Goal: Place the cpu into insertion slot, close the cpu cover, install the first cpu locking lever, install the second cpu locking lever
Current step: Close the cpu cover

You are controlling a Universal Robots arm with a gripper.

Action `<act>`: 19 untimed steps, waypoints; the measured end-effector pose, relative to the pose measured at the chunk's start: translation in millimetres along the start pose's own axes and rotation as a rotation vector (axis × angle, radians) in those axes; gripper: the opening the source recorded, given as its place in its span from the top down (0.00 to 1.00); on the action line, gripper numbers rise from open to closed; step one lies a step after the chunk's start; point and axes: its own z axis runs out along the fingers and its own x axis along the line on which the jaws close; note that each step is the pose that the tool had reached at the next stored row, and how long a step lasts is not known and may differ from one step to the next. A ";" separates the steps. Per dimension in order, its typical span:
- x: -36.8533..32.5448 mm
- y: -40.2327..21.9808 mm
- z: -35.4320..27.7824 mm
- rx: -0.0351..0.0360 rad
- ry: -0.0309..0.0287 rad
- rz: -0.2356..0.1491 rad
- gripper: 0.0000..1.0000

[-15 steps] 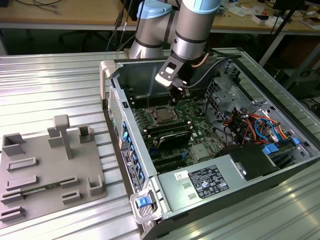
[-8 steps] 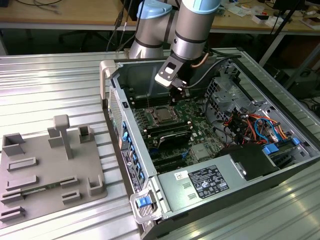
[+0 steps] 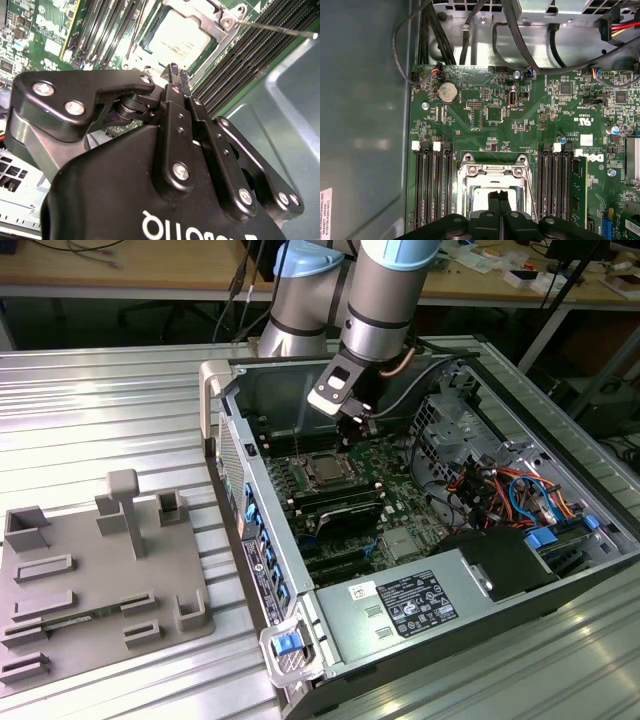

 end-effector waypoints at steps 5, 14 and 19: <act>0.6 -12.8 9.1 0.0001 -0.0002 -0.001 0.89; 1.5 -34.2 18.4 -0.0001 0.0000 -0.001 0.89; 1.5 -36.1 19.7 0.0000 0.0001 -0.001 0.89</act>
